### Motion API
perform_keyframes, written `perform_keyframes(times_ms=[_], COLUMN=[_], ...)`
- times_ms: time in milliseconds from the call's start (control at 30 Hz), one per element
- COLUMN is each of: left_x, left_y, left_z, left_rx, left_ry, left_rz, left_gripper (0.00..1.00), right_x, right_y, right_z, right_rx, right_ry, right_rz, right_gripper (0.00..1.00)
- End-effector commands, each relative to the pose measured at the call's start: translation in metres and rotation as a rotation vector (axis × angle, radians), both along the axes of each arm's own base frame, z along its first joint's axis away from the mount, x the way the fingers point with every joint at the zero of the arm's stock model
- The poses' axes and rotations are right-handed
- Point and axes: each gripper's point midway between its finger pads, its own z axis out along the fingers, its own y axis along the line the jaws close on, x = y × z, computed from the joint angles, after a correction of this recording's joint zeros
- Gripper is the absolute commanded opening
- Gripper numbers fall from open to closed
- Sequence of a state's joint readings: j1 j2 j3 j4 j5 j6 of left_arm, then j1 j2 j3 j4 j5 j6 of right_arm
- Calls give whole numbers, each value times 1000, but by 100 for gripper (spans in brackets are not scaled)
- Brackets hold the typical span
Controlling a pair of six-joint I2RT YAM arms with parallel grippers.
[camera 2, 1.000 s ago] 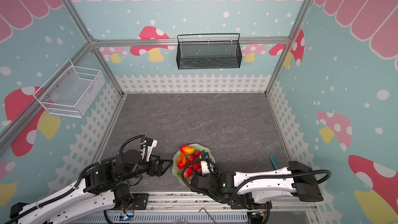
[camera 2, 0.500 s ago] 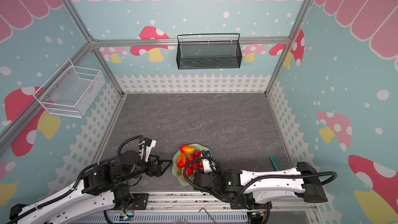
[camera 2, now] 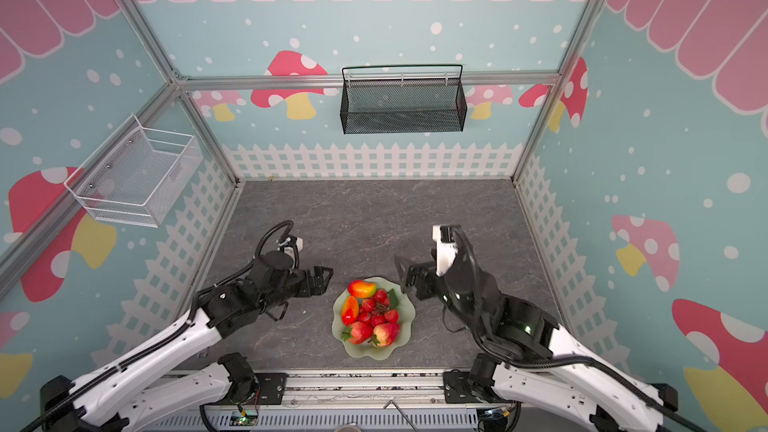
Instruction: Place and organize the fake fruits in the fruit bowl
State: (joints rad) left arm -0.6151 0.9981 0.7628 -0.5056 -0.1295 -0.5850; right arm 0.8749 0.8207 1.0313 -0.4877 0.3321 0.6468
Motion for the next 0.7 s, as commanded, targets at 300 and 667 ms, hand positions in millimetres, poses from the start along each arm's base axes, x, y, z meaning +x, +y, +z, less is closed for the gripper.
perform_keyframes(times_ms=[300, 667], left_x=[61, 76], left_y=[195, 192], left_z=[-2, -8], left_rx=[400, 413], left_ry=[-231, -710], left_rz=[648, 542], left_gripper=[100, 100], right_x=[158, 113], right_y=[-167, -238], right_z=[-138, -159], right_rx=[-50, -277], right_ry=[64, -338], right_rz=[-357, -680], right_gripper=[98, 98])
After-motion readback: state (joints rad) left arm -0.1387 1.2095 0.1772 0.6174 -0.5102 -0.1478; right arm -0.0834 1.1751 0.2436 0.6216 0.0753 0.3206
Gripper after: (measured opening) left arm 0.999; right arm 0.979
